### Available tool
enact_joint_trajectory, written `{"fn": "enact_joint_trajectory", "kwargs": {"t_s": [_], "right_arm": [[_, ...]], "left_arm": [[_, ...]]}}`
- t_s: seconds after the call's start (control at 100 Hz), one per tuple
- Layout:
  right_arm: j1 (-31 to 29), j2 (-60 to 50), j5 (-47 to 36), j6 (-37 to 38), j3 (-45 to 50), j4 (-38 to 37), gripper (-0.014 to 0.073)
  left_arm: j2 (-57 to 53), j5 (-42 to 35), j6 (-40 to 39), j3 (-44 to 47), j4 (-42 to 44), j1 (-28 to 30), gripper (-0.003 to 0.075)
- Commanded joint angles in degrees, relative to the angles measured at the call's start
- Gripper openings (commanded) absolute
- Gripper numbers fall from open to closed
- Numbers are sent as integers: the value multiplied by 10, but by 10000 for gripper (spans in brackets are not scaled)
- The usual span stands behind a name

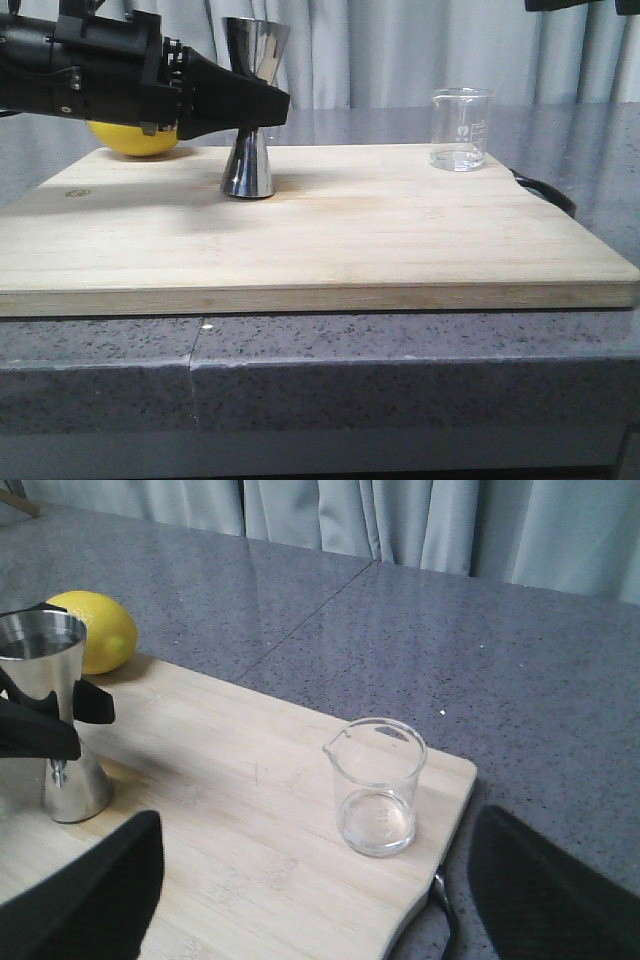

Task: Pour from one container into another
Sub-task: 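Lower the filled jigger onto the board with the left gripper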

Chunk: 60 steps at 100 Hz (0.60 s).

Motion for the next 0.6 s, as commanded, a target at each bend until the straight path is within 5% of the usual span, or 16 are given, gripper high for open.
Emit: {"fn": "enact_joint_trajectory", "kwargs": {"t_s": [0.0, 0.37, 0.59], "right_arm": [[1, -11, -4, 0, -16, 10, 562], [1, -11, -4, 0, -16, 10, 562], [1, -11, -4, 0, -16, 10, 562]], "left_arm": [[-24, 71, 1, -17, -46, 0, 169], [-24, 71, 1, -17, -46, 6, 173], [-24, 71, 1, -17, -46, 6, 271]]}}
